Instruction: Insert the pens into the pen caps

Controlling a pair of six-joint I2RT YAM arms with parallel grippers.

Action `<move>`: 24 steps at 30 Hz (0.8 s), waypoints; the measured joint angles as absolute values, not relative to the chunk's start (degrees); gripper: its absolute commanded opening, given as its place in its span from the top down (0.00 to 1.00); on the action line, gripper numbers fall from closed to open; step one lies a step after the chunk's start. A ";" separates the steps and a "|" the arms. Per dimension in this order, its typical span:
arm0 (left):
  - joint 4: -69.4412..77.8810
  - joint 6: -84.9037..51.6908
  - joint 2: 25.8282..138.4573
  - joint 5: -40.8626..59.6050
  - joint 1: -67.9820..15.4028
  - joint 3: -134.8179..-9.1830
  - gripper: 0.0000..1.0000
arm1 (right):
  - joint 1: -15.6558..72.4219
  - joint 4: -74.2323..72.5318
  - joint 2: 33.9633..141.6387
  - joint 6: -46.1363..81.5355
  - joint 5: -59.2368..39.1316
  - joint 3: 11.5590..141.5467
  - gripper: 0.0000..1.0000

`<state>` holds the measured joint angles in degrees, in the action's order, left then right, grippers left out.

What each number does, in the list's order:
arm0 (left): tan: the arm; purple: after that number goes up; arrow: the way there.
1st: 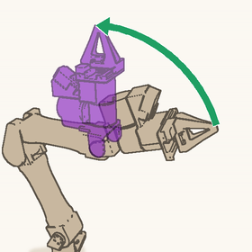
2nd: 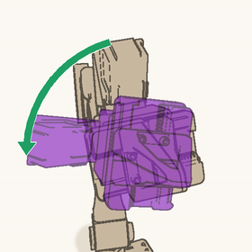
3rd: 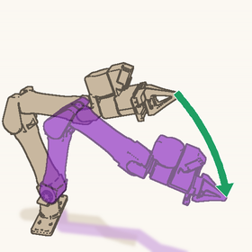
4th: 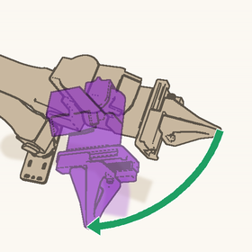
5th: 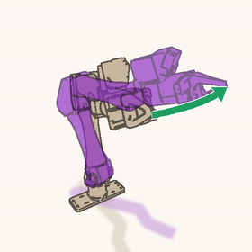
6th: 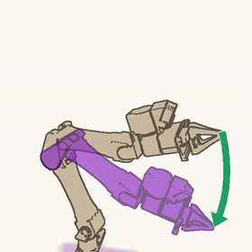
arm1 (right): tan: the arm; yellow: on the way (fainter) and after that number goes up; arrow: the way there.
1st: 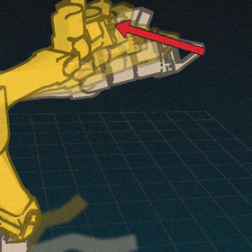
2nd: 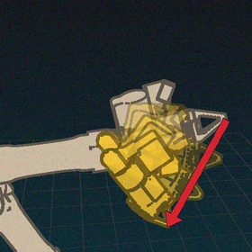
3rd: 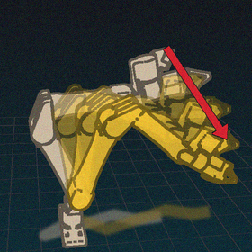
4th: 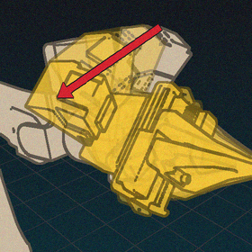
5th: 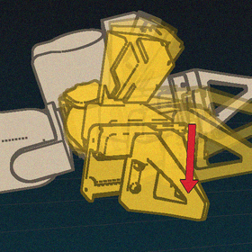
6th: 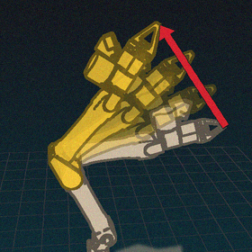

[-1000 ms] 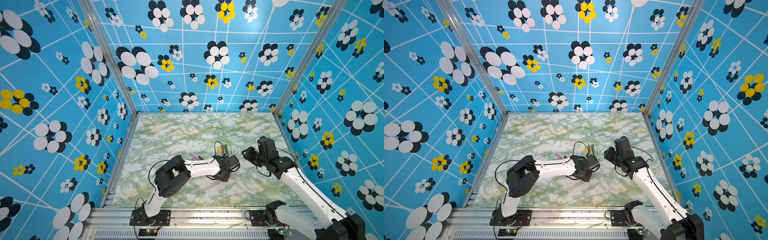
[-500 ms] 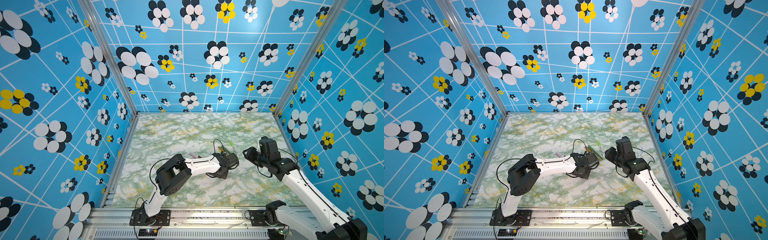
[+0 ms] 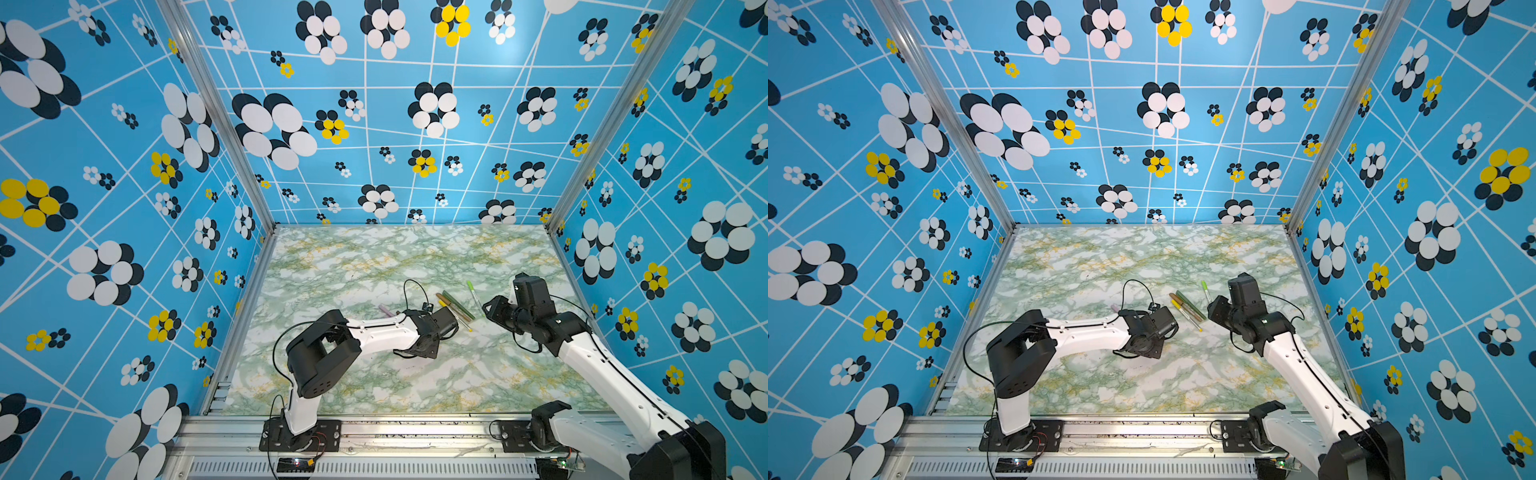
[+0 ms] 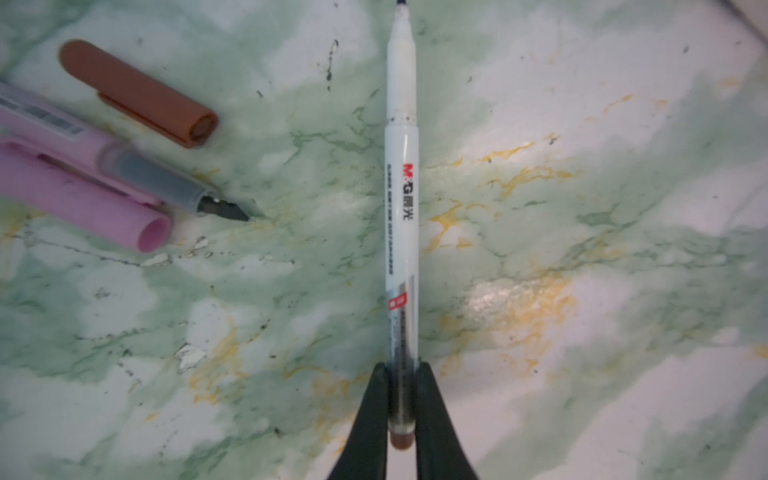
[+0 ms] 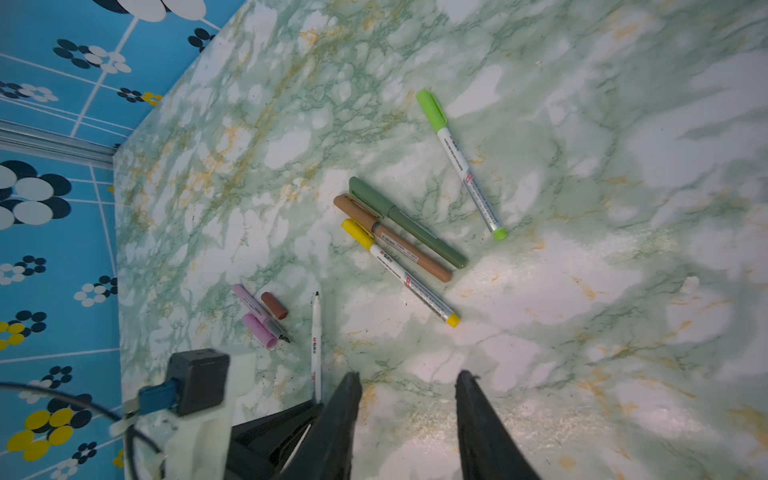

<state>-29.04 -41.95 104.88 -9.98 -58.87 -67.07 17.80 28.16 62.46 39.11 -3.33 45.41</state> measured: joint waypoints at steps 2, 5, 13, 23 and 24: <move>-26.50 -40.97 100.64 -9.82 -58.87 -64.79 1.00 | 17.80 28.29 65.08 37.98 -4.25 46.70 0.57; -21.65 -39.38 94.06 -9.04 -58.59 -62.43 1.00 | 17.80 27.88 68.25 36.14 -8.32 49.08 0.53; -9.06 -37.87 84.64 -2.02 -52.86 -54.96 1.00 | 18.35 17.04 63.79 35.73 -22.46 48.34 0.38; -3.53 -36.71 82.59 5.30 -51.00 -52.49 1.00 | 26.94 8.86 68.60 36.27 -26.26 49.50 0.35; -3.16 -36.56 81.91 5.69 -50.96 -52.49 1.00 | 27.42 8.49 70.11 36.45 -26.22 49.58 0.35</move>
<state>-3.16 -36.56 81.91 5.69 -50.96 -52.49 27.42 8.49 70.11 36.45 -26.22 49.58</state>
